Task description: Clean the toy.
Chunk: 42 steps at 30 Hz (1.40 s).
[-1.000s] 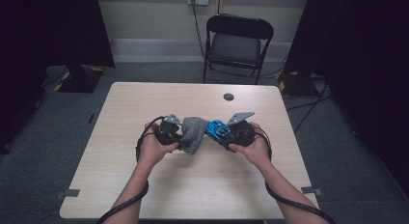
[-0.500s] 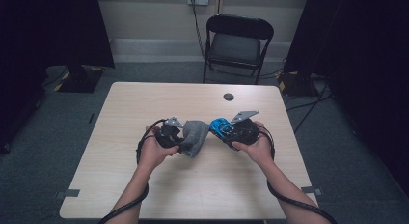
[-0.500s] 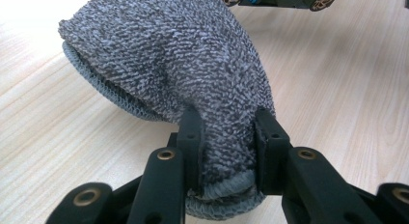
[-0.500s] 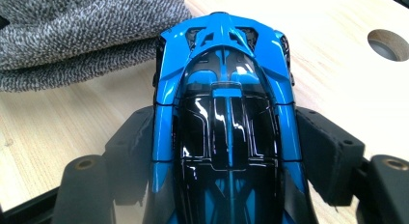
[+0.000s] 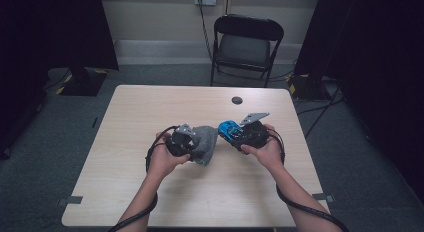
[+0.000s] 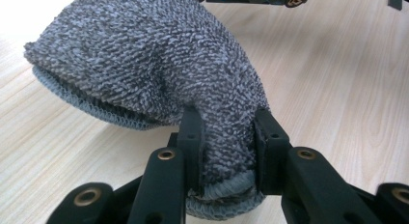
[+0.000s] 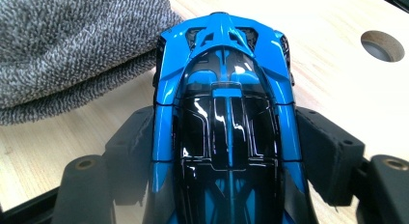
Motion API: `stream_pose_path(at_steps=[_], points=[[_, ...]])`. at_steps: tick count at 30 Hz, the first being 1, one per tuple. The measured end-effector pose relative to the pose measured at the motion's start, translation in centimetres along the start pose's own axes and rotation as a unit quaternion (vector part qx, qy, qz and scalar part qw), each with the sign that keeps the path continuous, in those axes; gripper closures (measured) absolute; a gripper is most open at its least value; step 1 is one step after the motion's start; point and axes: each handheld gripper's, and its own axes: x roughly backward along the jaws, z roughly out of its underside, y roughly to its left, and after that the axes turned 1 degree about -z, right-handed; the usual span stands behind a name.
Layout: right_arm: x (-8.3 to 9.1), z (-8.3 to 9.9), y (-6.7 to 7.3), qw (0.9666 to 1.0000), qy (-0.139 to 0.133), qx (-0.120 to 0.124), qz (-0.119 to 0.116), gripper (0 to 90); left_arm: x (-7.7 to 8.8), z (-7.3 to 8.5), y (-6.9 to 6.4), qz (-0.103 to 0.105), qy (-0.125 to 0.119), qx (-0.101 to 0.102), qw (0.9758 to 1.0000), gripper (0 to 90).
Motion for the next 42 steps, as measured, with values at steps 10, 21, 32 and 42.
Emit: stream_pose_path(at_steps=[10,21,32,42], points=[[0.2,-0.4,-0.3,1.0000,-0.003,-0.003,0.006,28.3,0.1,0.0,-0.9,0.009,-0.001,-0.013,0.9999,69.8],[0.4,-0.8,-0.6,0.9999,-0.011,-0.009,0.009,28.3,0.2,0.4,-1.9,0.017,0.019,-0.040,0.9989,69.6],[1.2,-1.1,-0.2,0.9999,-0.017,-0.002,0.001,28.4,1.2,0.7,-1.0,-0.020,0.017,-0.031,0.9992,69.5],[1.8,-1.2,0.6,0.9995,-0.032,0.001,-0.010,28.4,2.9,-0.1,1.2,-0.067,-0.003,0.006,0.9978,69.4]])
